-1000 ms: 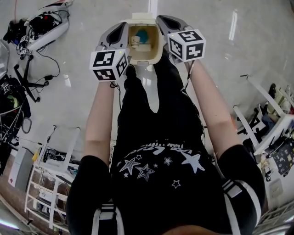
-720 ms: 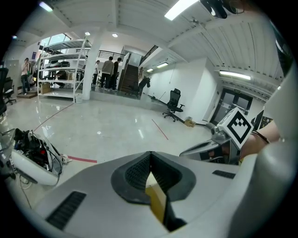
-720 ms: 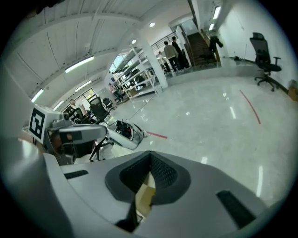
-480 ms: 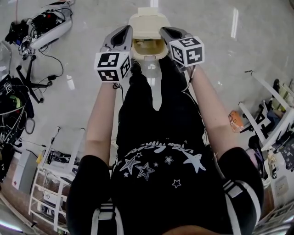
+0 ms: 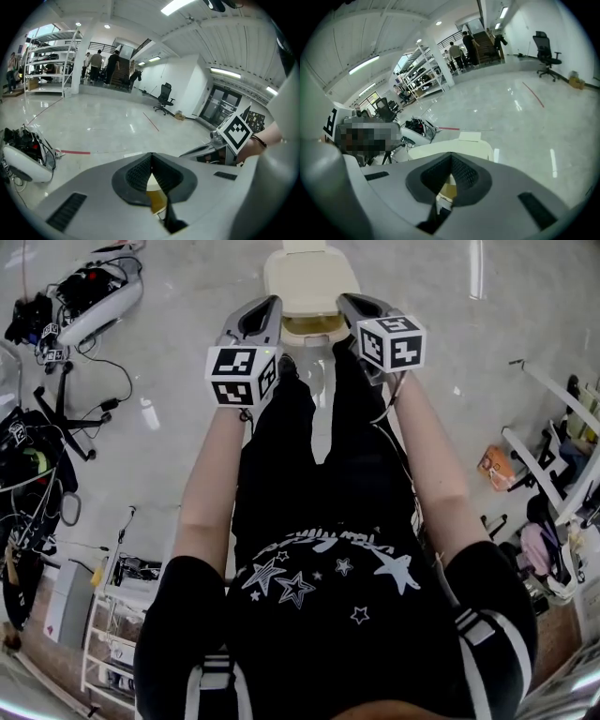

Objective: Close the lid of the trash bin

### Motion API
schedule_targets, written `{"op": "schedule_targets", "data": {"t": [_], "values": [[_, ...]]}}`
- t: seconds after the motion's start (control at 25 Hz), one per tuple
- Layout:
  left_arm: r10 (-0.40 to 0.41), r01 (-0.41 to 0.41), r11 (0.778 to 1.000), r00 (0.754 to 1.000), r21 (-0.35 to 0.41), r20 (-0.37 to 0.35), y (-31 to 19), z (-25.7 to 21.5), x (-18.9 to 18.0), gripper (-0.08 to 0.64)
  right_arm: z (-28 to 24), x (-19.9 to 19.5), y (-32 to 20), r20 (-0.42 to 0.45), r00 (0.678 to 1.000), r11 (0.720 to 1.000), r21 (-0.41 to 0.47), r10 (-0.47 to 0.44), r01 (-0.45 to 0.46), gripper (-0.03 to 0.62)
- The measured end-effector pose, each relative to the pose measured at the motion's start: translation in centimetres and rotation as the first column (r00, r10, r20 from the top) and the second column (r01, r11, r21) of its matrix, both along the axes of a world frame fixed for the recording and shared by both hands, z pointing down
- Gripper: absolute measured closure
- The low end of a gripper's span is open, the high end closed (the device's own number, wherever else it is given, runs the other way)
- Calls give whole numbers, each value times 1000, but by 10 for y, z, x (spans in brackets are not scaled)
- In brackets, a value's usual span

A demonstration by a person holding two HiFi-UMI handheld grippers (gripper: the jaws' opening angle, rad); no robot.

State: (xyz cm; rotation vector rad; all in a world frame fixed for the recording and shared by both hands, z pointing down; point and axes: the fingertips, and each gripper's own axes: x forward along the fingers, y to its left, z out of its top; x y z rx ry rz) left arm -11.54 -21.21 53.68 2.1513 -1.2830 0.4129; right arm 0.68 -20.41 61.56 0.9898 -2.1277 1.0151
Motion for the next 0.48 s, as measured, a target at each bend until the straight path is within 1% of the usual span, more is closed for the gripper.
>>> {"op": "schedule_targets", "data": {"t": [0.12,0.28,0.4,0.48], "values": [[30,-30,999,1000,-16,-8,13,9,3,549,8,5,9,4,998,998,1,64,-64,597],[63,-64,997,998,-38,-18,29,18,4,549,17,11,20,30,989,990,-15,142,-142,597],[73,-74,996,997,-54,-22,36,25,5,549,24,15,27,36,985,985,-29,172,-171,597],[73,-75,995,997,-70,-24,40,33,8,549,31,18,35,29,985,984,-43,172,-171,597]]}}
